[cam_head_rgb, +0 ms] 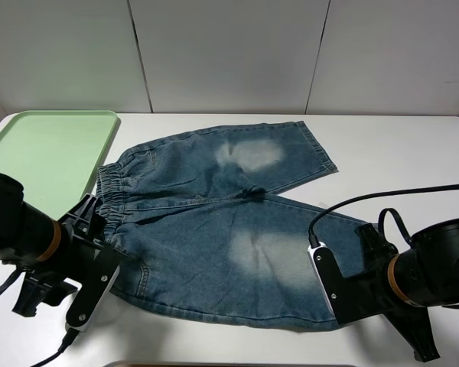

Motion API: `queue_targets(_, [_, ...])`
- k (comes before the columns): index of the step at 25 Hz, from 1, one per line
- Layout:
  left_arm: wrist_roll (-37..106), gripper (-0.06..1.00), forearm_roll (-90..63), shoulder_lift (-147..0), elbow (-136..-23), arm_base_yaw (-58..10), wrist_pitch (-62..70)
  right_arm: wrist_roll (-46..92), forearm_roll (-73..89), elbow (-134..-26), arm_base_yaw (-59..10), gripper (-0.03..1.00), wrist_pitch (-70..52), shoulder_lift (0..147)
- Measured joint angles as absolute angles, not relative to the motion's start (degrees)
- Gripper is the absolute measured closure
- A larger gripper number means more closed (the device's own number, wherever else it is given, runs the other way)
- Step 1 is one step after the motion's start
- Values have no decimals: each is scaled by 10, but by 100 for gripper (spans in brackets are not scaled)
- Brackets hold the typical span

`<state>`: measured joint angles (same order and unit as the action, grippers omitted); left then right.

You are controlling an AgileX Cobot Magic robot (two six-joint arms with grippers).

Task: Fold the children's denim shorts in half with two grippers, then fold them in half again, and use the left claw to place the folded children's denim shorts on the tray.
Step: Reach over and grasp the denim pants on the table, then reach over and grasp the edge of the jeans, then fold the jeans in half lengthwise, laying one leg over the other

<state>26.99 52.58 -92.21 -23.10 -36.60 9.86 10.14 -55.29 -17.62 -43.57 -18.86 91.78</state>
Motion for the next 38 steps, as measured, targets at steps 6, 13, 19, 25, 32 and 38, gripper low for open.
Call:
queue_targets(6, [303, 36, 528, -922, -231, -366, 99, 95, -553, -176, -436, 96, -189, 918])
queue_targets(13, [310, 59, 528, -922, -230, -366, 99, 92, -553, -176, -436, 96, -187, 918])
queue_targets(19, [300, 53, 528, -923, -230, -366, 90, 91, -553, -176, -436, 96, -184, 918])
queue_targets(25, [282, 41, 528, -928, -230, -366, 73, 91, -553, -176, -436, 96, -183, 918])
queue_targets(32, [271, 40, 529, -978, -253, -360, 87, 91, -553, -176, -436, 96, -183, 918])
queue_targets(38, [267, 46, 540, -992, -265, -360, 99, 91, -553, -176, -436, 96, -179, 918])
